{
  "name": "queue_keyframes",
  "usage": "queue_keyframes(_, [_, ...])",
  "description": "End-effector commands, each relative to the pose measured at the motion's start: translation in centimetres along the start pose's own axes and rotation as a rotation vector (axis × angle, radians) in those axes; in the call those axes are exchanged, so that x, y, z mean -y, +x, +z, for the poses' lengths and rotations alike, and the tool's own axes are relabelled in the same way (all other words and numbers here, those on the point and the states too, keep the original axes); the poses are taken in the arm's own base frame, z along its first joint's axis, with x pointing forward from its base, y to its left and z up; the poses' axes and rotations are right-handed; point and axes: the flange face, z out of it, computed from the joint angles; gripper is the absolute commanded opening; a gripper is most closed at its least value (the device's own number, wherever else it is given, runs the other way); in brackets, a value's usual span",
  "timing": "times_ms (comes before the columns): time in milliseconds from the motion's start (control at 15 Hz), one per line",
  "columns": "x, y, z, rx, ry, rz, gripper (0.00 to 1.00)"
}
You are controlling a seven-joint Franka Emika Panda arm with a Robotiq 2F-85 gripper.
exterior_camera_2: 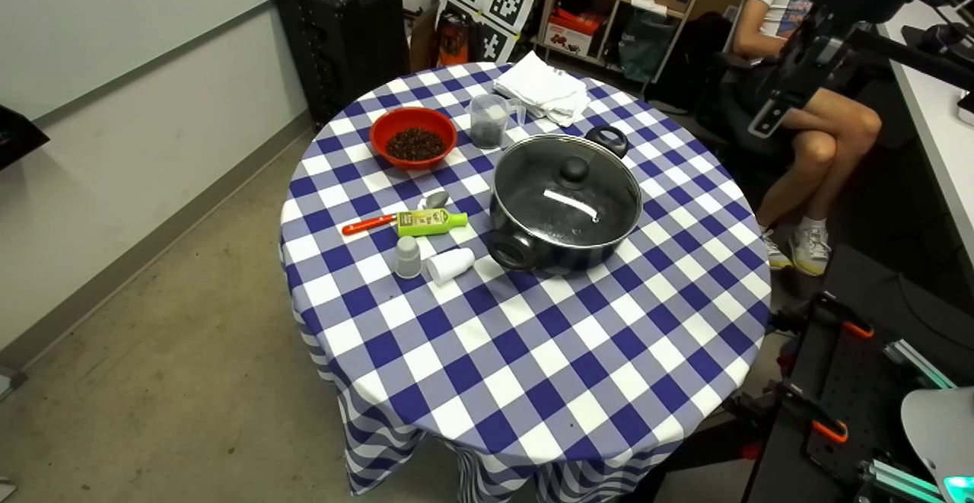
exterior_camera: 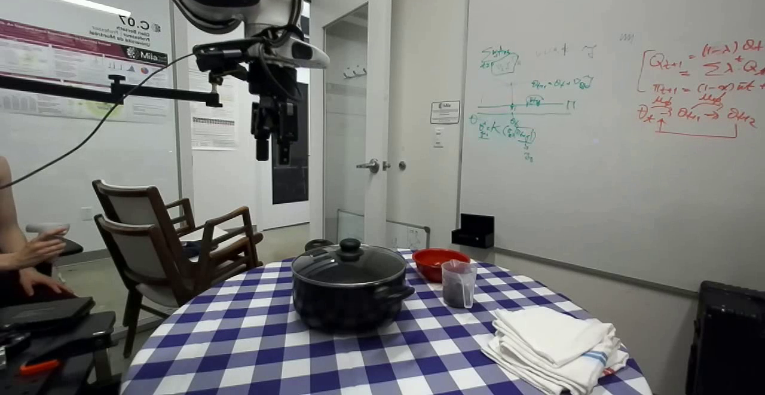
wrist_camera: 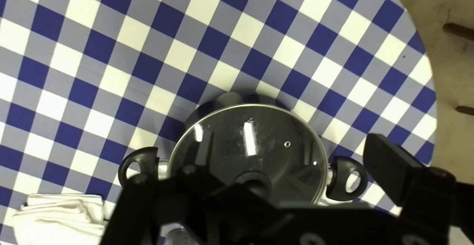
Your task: Put the lid of the pot on the table
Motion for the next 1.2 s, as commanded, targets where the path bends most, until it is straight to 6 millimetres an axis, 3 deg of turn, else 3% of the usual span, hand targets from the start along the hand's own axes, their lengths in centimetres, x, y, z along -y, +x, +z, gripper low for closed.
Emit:
queue_keyframes(0, [-0.8, 4.7, 1.8, 0.003, -0.074, 0.037, 1.0])
queue_keyframes(533, [0.2, 13.2, 4.5, 0.012, -0.132, 0.027, 1.0])
queue_keyframes(1133, [0.0, 18.1, 10.5, 0.059, -0.089, 0.036, 1.0])
